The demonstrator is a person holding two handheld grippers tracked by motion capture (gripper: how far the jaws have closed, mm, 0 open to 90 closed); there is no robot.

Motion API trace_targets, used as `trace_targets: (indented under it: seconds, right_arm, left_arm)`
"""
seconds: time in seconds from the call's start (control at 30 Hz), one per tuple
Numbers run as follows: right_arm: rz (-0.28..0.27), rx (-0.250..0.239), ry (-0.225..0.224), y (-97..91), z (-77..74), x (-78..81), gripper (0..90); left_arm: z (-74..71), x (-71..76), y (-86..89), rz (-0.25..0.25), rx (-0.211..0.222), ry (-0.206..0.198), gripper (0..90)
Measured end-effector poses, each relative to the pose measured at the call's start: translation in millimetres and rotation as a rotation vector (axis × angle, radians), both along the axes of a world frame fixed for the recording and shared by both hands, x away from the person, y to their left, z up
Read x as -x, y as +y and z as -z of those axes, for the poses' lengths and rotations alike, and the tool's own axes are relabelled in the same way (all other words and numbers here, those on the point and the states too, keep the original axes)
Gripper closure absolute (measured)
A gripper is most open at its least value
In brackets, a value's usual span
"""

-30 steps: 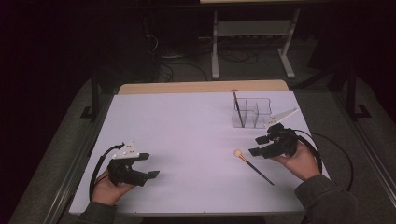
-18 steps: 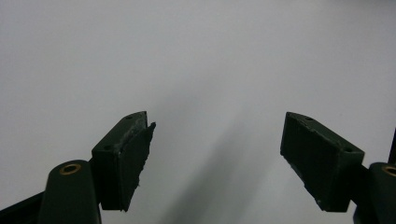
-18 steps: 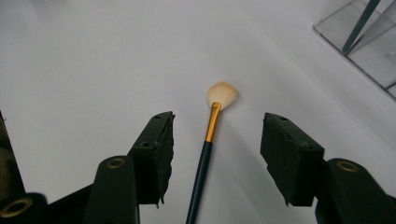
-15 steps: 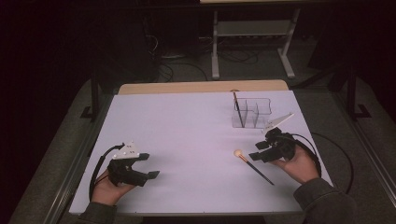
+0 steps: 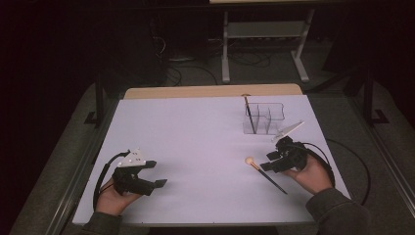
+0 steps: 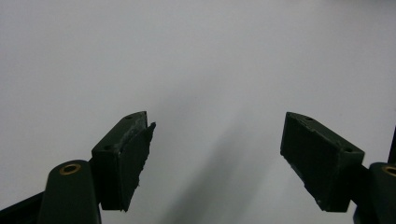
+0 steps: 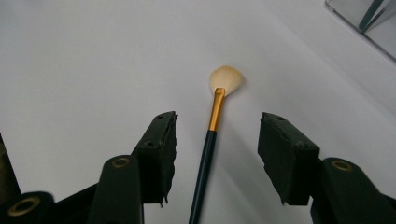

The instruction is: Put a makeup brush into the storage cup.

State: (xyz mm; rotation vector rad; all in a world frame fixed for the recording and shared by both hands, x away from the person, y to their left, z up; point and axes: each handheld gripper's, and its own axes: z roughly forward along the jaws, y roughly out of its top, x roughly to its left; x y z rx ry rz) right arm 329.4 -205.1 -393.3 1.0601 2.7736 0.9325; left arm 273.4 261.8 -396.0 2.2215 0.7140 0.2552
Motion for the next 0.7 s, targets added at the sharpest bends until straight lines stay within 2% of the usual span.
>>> trace_targets:
  seconds: [0.7]
  right_arm:
    - [-0.02, 0.048, 0.032, 7.3, 10.8, 0.8, 52.2]
  left_arm:
    - [1.1, 0.7, -1.3, -0.005, 0.001, -0.005, 23.4]
